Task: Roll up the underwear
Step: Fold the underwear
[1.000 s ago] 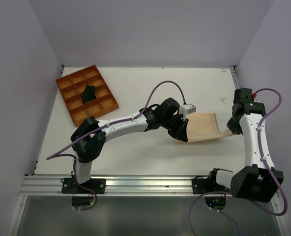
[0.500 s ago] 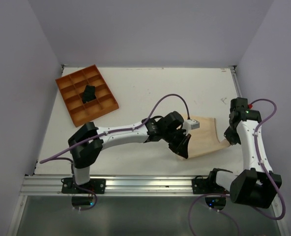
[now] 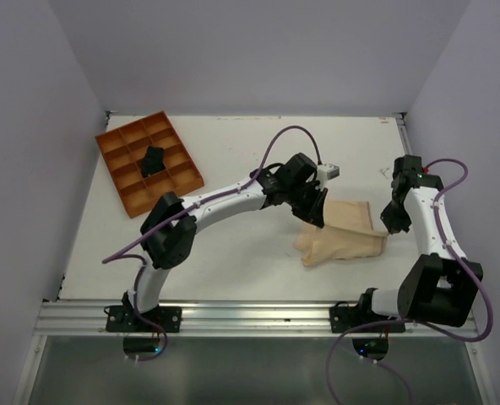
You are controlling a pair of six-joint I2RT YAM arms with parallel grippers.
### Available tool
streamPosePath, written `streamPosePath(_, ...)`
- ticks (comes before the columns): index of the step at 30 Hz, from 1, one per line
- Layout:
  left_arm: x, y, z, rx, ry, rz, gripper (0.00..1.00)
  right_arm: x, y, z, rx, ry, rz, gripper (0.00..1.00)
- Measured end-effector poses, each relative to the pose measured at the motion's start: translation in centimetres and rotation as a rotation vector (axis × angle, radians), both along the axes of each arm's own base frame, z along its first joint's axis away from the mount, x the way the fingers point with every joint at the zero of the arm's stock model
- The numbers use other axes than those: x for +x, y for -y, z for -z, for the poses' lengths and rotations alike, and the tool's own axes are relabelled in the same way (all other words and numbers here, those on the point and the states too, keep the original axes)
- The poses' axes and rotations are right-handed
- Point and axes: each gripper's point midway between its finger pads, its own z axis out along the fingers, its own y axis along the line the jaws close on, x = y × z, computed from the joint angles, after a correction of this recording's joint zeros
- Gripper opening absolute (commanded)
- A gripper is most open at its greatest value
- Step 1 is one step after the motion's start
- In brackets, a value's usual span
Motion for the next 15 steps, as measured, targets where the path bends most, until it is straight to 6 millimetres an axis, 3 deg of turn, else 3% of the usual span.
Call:
streamPosePath(6, 6.4, -0.1, 3.8, 0.063, -0.002, -0.075, 0.0, 4.3, -0.7, 2.0, 0.083, 0.02, -0.035, 0.0)
streamPosePath(11, 8.7, -0.5, 7.5, 0.116, -0.04, -0.104, 0.0, 8.2, -1.0, 3.3, 0.14, 0.031, -0.067, 0.0)
streamPosePath(15, 10.3, -0.4, 9.3, 0.125, -0.05, -0.122, 0.0, 10.9, -1.0, 4.4, 0.168, 0.032, -0.082, 0.0)
